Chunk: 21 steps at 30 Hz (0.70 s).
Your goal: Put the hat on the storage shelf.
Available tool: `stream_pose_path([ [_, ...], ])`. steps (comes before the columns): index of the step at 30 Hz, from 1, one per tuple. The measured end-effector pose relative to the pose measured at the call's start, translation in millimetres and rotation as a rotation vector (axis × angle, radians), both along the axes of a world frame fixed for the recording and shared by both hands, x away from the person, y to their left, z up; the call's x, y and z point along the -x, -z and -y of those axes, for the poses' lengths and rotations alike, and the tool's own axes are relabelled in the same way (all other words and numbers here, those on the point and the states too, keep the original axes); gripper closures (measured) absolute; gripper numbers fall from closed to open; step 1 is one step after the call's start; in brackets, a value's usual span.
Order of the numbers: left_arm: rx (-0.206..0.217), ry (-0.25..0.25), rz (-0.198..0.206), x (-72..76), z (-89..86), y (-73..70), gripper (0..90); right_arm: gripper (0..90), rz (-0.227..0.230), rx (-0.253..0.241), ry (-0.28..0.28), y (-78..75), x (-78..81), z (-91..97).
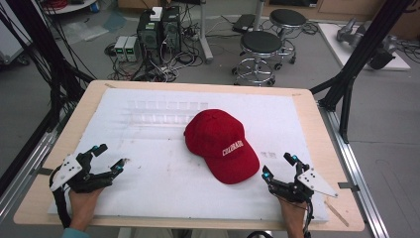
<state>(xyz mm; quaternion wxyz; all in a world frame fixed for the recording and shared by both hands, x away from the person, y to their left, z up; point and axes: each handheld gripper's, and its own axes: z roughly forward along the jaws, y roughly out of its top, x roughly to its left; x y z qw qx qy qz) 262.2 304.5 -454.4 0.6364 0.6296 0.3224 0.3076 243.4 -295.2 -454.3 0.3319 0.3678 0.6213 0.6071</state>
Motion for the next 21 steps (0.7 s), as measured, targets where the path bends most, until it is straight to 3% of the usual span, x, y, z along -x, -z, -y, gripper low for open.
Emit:
stream_pose_path([
  [21, -0.005, 0.004, 0.007, 0.3, 0.3, 0.1, 15.9, 10.2, 0.007, 0.017, -0.011, -0.2, 0.4, -1.2],
])
